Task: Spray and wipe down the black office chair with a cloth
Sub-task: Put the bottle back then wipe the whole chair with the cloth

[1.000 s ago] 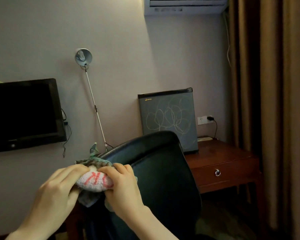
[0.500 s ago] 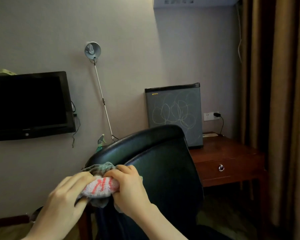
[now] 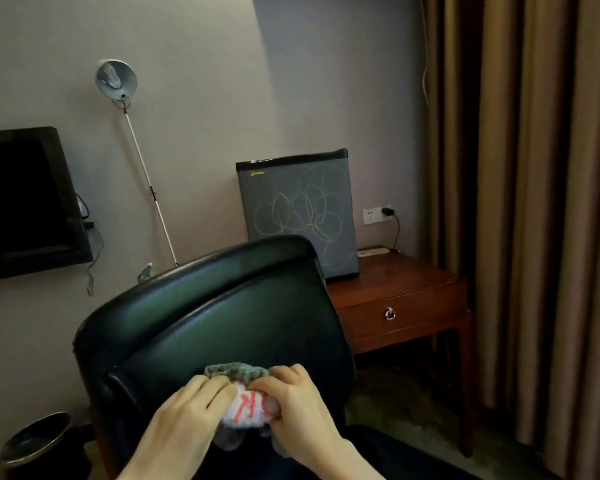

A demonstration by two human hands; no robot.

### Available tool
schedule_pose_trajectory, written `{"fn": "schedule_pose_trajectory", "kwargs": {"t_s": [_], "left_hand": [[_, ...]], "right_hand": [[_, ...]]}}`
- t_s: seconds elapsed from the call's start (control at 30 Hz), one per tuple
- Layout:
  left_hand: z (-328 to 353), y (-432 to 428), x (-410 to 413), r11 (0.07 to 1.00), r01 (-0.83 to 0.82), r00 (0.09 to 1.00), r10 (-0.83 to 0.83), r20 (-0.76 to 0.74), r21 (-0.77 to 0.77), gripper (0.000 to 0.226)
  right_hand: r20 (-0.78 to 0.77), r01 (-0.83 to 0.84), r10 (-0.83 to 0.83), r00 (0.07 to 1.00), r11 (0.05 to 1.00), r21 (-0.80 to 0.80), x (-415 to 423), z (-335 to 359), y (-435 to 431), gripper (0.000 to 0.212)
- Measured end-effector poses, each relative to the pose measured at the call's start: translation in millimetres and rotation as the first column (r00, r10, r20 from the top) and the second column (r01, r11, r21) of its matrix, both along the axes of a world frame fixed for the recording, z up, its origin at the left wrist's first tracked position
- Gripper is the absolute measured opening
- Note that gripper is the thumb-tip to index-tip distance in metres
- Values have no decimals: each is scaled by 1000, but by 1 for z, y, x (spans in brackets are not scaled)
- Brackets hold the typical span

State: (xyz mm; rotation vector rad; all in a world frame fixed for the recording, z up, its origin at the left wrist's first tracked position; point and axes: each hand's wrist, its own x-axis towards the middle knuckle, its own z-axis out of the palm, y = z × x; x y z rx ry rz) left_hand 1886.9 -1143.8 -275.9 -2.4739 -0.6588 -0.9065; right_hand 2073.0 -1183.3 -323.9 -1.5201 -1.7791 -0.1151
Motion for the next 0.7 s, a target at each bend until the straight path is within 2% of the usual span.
{"fn": "schedule_pose_trajectory", "kwargs": {"t_s": [0.03,0.17,0.27,0.33,0.5,0.57,0.7], "left_hand": [[8,2,18,999,40,999,-40,2,-18,38],[40,41,95,999,-1,998,3,-60,33,39],[61,94,152,999,-4,999,6,-44,44,25],[79,128,187,997,-46,997,49,-54,54,38],[105,191,242,978,-164,985,168,-23,126,68],[95,201,248,970,-173,983,180,-28,169,61],[73,203,249,939,-256,964,266,-14,229,51]], "right_hand": [[5,20,-21,1000,1000,18,17,5,5,52],[44,107,-113,993,986,124,87,35,45,55],[63,187,-205,977,958,218,138,64,94,50],[38,211,-230,973,939,271,167,84,134,49],[-173,120,-72,982,951,285,206,108,222,54],[-251,64,14,968,953,296,210,99,229,53],[-294,13,92,951,941,337,211,77,223,55]]}}
